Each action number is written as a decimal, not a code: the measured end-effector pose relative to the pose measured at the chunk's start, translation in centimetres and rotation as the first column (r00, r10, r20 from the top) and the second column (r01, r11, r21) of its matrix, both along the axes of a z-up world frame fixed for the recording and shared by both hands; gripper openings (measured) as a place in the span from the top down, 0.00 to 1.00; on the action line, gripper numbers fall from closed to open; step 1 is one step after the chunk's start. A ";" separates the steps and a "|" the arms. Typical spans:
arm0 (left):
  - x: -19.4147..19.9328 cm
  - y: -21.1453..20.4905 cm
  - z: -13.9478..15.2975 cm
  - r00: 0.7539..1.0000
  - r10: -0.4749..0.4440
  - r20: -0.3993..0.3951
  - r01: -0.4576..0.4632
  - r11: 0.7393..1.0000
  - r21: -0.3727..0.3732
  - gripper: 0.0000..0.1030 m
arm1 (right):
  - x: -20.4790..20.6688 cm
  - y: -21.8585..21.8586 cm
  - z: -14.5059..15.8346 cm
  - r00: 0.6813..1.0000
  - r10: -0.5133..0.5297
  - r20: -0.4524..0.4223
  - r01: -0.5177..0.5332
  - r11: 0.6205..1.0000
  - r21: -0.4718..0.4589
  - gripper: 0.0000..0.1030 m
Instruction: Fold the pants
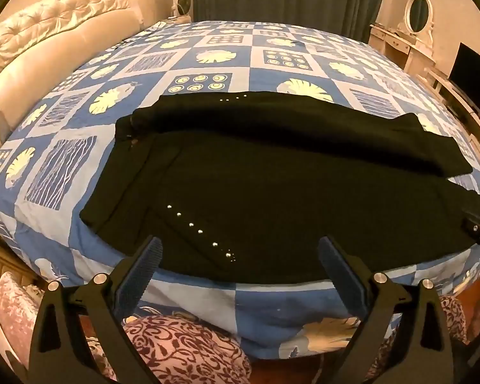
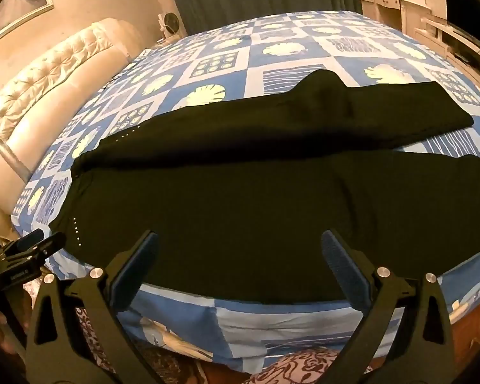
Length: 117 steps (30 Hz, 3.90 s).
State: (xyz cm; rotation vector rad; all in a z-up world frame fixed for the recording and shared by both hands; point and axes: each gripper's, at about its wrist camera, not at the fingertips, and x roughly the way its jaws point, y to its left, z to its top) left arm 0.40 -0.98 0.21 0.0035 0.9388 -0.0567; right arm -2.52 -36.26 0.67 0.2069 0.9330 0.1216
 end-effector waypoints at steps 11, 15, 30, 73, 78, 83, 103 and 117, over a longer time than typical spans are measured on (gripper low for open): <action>-0.1 0.1 -0.3 1.000 0.011 -0.001 -0.011 1.000 0.001 0.06 | 0.1 -0.1 0.1 1.000 -0.005 0.000 0.005 1.000 -0.012 0.02; -0.1 0.2 -0.3 1.000 0.011 0.001 -0.011 1.000 0.003 0.06 | 0.1 0.1 0.0 1.000 0.000 -0.004 0.000 1.000 -0.015 0.02; -0.2 0.3 -0.4 1.000 0.018 -0.006 -0.017 1.000 0.009 0.06 | 0.0 0.5 -0.4 1.000 0.007 -0.015 -0.007 1.000 -0.017 0.02; -0.1 0.2 -0.8 1.000 0.019 -0.011 -0.019 1.000 0.008 0.06 | -0.2 1.1 -1.0 0.999 0.011 -0.030 -0.011 1.000 -0.015 0.02; -0.2 0.2 -0.8 1.000 0.019 -0.006 -0.019 1.000 0.009 0.06 | -0.6 1.6 -1.2 1.000 0.014 -0.025 -0.014 1.000 -0.016 0.02; -0.2 0.1 -0.8 1.000 0.013 -0.017 -0.013 1.000 0.000 0.06 | -0.7 1.8 -1.2 0.999 0.017 -0.030 -0.017 1.000 -0.010 0.02; 18.8 19.6 0.4 0.986 -0.059 -0.159 -0.038 0.837 -0.545 0.06 | 4.6 0.5 2.6 0.982 0.186 -0.029 -0.176 0.961 0.215 0.02; 31.2 22.3 -7.9 0.939 -0.237 -0.248 -0.021 0.682 -0.731 0.06 | 11.8 1.3 -0.8 0.970 0.221 -0.100 -0.188 0.945 0.269 0.02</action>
